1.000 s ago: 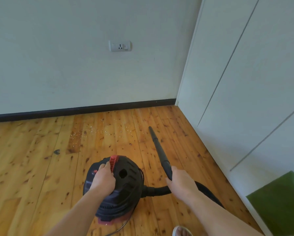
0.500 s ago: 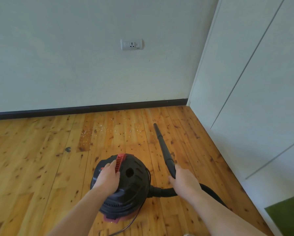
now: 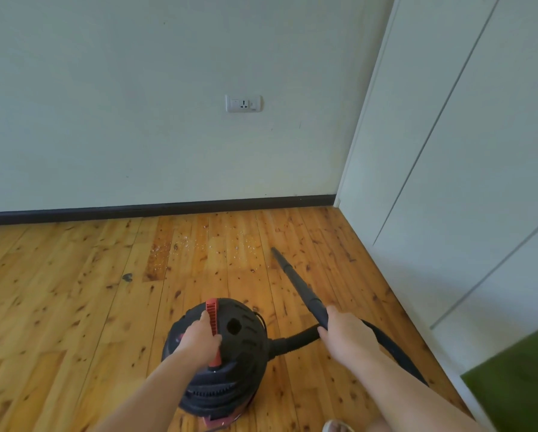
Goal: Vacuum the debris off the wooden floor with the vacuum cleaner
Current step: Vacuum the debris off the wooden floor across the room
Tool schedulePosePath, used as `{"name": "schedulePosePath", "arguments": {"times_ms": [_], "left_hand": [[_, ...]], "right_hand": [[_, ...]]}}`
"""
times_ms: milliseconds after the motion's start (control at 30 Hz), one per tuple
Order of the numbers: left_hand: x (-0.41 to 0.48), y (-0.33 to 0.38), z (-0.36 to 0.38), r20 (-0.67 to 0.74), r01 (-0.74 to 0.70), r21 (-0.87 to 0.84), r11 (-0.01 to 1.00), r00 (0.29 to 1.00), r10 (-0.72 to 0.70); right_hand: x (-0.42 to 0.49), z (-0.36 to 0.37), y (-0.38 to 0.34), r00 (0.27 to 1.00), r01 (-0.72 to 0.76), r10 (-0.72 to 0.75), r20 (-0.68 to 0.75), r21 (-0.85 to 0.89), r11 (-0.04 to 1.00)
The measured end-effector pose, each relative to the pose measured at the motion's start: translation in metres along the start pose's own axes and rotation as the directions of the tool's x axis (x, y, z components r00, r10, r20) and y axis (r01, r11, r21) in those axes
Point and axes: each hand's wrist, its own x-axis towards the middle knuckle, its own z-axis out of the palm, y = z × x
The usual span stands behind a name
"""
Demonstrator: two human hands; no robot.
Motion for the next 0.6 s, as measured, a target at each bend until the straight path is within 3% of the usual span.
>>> {"name": "schedulePosePath", "arguments": {"times_ms": [300, 600], "left_hand": [[-0.041, -0.002, 0.01, 0.039, -0.036, 0.048, 0.998, 0.999, 0.034], [-0.08, -0.016, 0.015, 0.048, -0.042, 0.032, 0.999, 0.998, 0.041]], "right_hand": [[-0.053, -0.006, 0.026, 0.997, -0.047, 0.039, 0.065, 0.141, 0.989], [-0.094, -0.002, 0.024, 0.995, 0.011, -0.017, 0.098, 0.059, 0.998]]}}
